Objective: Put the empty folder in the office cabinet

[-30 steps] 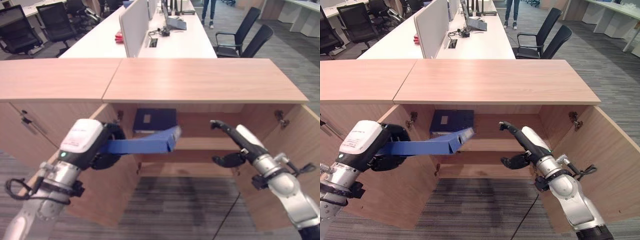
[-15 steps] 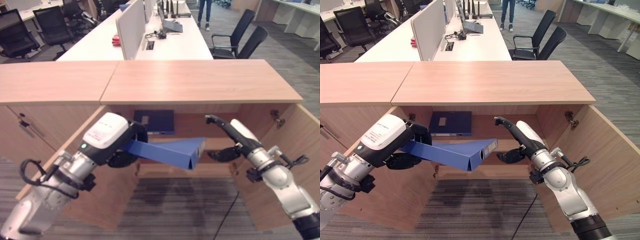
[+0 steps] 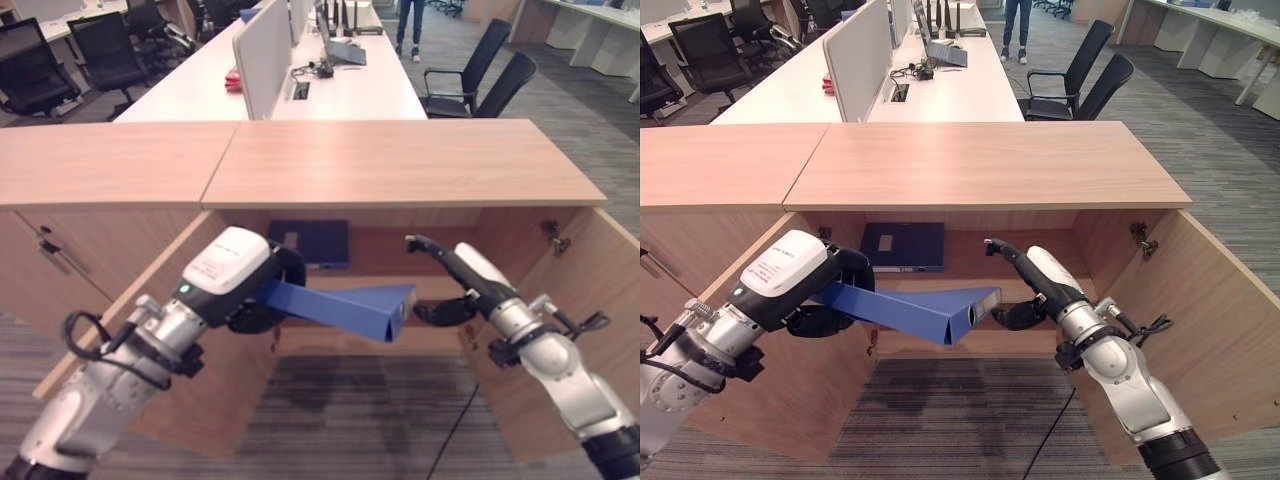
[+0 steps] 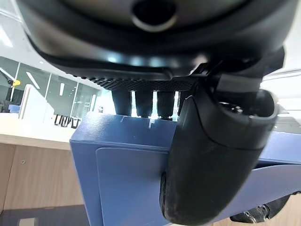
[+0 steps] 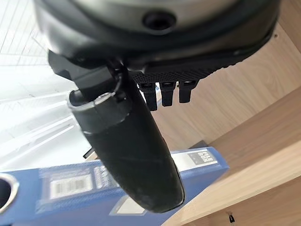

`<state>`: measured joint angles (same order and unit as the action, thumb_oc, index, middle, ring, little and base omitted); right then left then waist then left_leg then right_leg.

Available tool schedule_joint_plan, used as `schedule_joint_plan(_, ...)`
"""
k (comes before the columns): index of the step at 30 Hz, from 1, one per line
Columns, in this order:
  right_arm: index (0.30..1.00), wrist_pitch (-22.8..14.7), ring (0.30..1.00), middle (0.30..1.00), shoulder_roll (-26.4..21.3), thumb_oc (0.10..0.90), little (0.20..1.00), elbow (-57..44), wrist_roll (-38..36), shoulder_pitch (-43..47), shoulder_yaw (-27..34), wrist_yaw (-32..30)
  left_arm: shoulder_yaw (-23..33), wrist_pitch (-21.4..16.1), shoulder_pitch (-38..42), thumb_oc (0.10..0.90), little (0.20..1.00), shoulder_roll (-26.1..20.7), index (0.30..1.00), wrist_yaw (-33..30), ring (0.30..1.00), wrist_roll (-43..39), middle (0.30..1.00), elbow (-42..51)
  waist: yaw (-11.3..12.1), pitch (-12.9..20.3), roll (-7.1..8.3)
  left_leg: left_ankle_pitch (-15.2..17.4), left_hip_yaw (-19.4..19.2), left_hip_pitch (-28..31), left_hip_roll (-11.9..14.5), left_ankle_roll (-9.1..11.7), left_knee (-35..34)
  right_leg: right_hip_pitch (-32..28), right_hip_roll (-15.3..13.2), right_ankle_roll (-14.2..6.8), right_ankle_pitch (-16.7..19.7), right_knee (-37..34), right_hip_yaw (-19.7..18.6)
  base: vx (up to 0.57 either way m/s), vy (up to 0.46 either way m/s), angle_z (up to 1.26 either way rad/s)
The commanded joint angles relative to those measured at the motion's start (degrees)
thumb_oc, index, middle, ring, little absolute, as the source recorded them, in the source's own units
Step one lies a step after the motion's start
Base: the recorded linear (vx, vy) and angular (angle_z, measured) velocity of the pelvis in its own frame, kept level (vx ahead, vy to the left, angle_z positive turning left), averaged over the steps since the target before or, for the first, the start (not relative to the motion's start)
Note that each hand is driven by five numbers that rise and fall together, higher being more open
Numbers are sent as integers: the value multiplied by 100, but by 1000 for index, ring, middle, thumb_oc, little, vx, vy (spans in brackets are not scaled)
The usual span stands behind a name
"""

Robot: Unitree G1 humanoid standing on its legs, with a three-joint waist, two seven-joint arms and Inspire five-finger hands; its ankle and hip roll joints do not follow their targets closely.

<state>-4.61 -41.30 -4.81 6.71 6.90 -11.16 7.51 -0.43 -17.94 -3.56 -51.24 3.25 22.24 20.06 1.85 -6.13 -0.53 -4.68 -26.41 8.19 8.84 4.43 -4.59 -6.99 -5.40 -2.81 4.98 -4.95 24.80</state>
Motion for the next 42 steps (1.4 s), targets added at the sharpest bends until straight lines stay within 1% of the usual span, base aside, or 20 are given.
schedule_joint_plan(1,900,-577,900,900,99,800,900,-679,-159,1094,-306,-147,-116,-180,1123,400,300,265,300,-610,300,-489,300,317,-19,412,205,306,202,5,99,247,-41,-170,-120,-410,-355,-5,137,0,0,0)
schedule_joint_plan(3,900,-570,900,900,74,800,900,-701,-56,1190,-482,-68,-210,-139,1348,400,300,421,300,-666,300,-322,300,253,-33,417,216,302,192,7,102,255,-41,-171,-114,-407,-362,-5,135,0,0,0)
schedule_joint_plan(5,900,-572,900,900,3,800,900,-726,6,1223,-559,-10,-237,-124,1462,400,300,467,300,-699,300,-211,300,202,-42,421,213,301,188,7,106,257,-41,-170,-115,-407,-360,-5,130,0,0,0)
schedule_joint_plan(12,900,-584,900,900,-246,800,900,-717,93,1294,-699,149,-133,-82,1560,400,300,371,300,-779,300,34,300,34,-51,446,201,294,155,22,124,280,-41,-182,-110,-407,-368,-5,141,0,0,0)
schedule_joint_plan(17,900,-580,900,900,-256,800,900,-668,98,1318,-753,167,-183,-82,1627,400,300,469,300,-735,300,-128,300,48,-68,445,203,289,158,33,123,284,-41,-205,-99,-400,-376,-5,154,0,0,0)
schedule_joint_plan(19,900,-581,900,900,-200,800,900,-640,92,1307,-756,143,-263,-128,1630,400,300,546,300,-655,300,-476,300,165,-65,442,205,289,162,36,122,279,-41,-211,-100,-399,-375,-5,152,0,0,0)
schedule_joint_plan(20,731,-581,731,731,-200,687,731,-639,93,1303,-753,142,-256,-123,1627,400,300,543,300,-637,300,-501,300,176,-63,443,205,289,163,36,122,279,-41,-212,-100,-399,-375,-5,153,0,0,0)
schedule_joint_plan(21,455,-570,455,455,-146,504,455,-627,70,1281,-756,121,-344,-196,1631,400,300,613,300,-529,300,-962,300,364,-77,441,197,289,166,39,117,270,-41,-212,-97,-396,-373,-5,151,0,0,0)
schedule_joint_plan(22,300,-571,300,300,-146,400,300,-628,71,1271,-749,119,-330,-184,1624,400,300,606,300,-492,300,-1008,300,388,-71,443,198,290,167,39,118,270,-41,-212,-96,-396,-373,-5,152,0,0,0)
schedule_joint_plan(24,300,-573,300,300,40,400,300,-530,-68,1165,-733,31,-572,-268,1677,400,300,704,300,-124,300,-2289,300,640,-86,434,181,284,171,38,113,256,-41,-211,-98,-392,-363,-5,164,0,0,0)
schedule_joint_plan(26,300,-584,300,300,243,400,300,-458,-170,1043,-708,-39,-714,-263,1699,400,300,732,300,133,300,-3005,300,719,-98,418,168,282,169,37,111,249,-41,-207,-105,-391,-356,-5,171,0,0,0)
schedule_joint_plan(28,300,-583,300,300,317,400,300,-434,-192,983,-691,-52,-741,-255,1696,400,300,721,300,215,300,-3184,300,738,-99,417,168,281,171,34,110,247,-41,-206,-106,-389,-356,-5,170,0,0,0)
schedule_joint_plan(29,300,-580,300,300,469,400,300,-404,-315,885,-674,-65,-779,-218,1677,400,300,710,300,318,300,-3426,300,782,-109,411,154,281,174,35,107,244,-41,-201,-109,-390,-352,-5,166,0,0,0)
schedule_joint_plan(34,300,-576,300,300,728,400,300,-339,-570,695,-662,-36,-830,-167,1624,400,300,694,300,451,300,-3734,300,805,-129,405,144,280,183,37,106,239,-41,-201,-119,-388,-355,-5,160,0,0,0)
schedule_joint_plan(41,300,-557,300,300,1163,400,300,-148,-1326,388,-692,51,-877,-64,1466,400,300,684,300,615,300,-3872,300,699,-141,386,130,279,178,39,99,238,-41,-212,-133,-387,-357,-5,170,0,0,0)
schedule_joint_plan(42,300,-539,300,300,1212,400,300,-107,-1434,341,-685,63,-869,-45,1417,543,514,688,514,638,514,-3900,514,674,-141,382,133,279,172,40,98,238,-41,-213,-135,-387,-354,-5,174,0,0,0)
